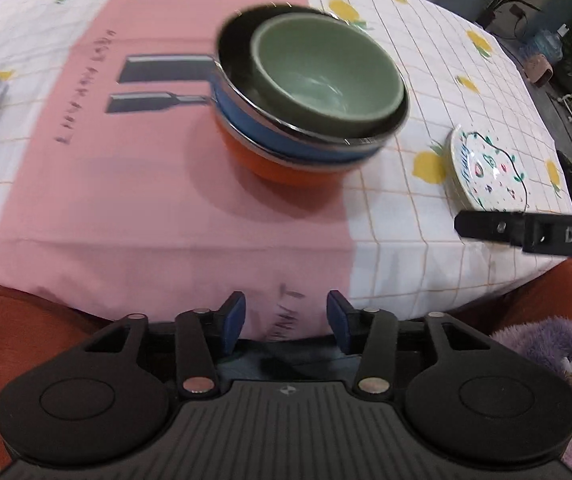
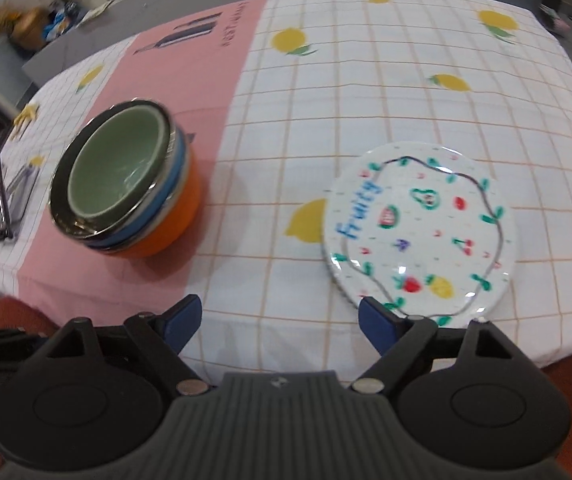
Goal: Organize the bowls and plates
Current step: 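Move both grippers to the rim of the nested bowl stack, then close both grippers on the steel bowl rim of the stack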
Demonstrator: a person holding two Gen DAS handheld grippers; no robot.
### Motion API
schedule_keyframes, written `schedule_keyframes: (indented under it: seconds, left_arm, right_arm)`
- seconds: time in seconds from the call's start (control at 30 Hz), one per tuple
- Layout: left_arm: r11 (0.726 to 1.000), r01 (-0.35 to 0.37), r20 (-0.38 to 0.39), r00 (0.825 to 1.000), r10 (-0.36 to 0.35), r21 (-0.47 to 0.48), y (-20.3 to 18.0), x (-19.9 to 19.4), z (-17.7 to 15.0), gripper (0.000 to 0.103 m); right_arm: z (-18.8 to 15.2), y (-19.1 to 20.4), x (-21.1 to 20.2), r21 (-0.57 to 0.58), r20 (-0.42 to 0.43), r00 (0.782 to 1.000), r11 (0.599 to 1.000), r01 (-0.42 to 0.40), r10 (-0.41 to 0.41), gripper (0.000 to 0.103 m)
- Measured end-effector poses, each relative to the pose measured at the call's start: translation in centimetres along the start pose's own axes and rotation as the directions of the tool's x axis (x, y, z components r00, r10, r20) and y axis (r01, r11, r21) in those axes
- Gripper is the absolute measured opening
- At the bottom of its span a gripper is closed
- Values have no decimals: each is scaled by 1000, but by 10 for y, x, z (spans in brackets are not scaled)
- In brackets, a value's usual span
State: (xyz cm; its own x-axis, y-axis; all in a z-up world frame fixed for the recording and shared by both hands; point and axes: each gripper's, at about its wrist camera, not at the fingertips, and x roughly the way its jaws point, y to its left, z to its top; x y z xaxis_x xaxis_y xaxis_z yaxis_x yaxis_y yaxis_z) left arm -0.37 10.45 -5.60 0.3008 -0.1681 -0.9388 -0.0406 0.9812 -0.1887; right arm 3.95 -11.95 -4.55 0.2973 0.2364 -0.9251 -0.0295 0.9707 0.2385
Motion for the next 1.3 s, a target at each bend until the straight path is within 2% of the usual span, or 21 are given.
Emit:
schedule_keyframes:
  seconds: [0.1, 0.17, 0.27, 0.3, 0.47, 0.6, 0.7, 0.87, 0.97, 1.07, 1.23, 1.3]
  left_arm:
    - [998, 25, 20, 999, -26, 49, 0, -17, 5, 73]
    - [997, 43, 36, 998, -45, 58, 1, -28, 11, 77]
    - [996, 58, 56, 996, -62, 68, 2, -39, 23, 81]
    - [996, 55, 61, 996, -59, 76, 2, -43, 28, 81]
    - [995, 10, 127, 992, -22, 96, 4, -65, 53, 83]
    - [996, 20, 173, 984, -35, 89, 7, -70, 75, 86]
    - [998, 27, 158, 987, -34, 51, 14, -57, 92, 86]
    - [998, 61, 80, 995, -61, 4, 27, -27, 105, 85]
    - [999, 49, 57, 997, -49, 5, 30, -13, 109, 84]
    - [999, 46, 42, 998, -45, -18, 36, -2, 111, 84]
    - [994, 58, 7, 998, -57, -88, 50, 17, 112, 77]
    - [992, 79, 0, 997, -80, -96, 51, 22, 113, 75]
  right_arm:
    - [4, 10, 1, -14, -30, 999, 1000, -15, 15, 85]
    - [9, 16, -2, -19, -38, 999, 999, -28, 27, 85]
    - [18, 23, -10, -24, -40, 998, 999, -45, 44, 87]
    - [21, 25, -14, -25, -36, 998, 998, -51, 50, 90]
    - [46, 33, -28, -11, -4, 997, 997, -72, 72, 93]
    - [67, 38, -26, 23, 14, 996, 996, -86, 85, 93]
    - [79, 41, -13, 49, 5, 996, 995, -85, 85, 93]
    - [89, 37, 17, 112, -45, 996, 992, -66, 71, 92]
    - [91, 35, 35, 130, -80, 996, 991, -39, 49, 90]
    - [92, 32, 47, 161, -111, 992, 986, -46, 64, 87]
    - [92, 29, 62, 201, -148, 983, 977, -75, 106, 85]
    - [93, 31, 67, 206, -161, 980, 975, -80, 114, 79]
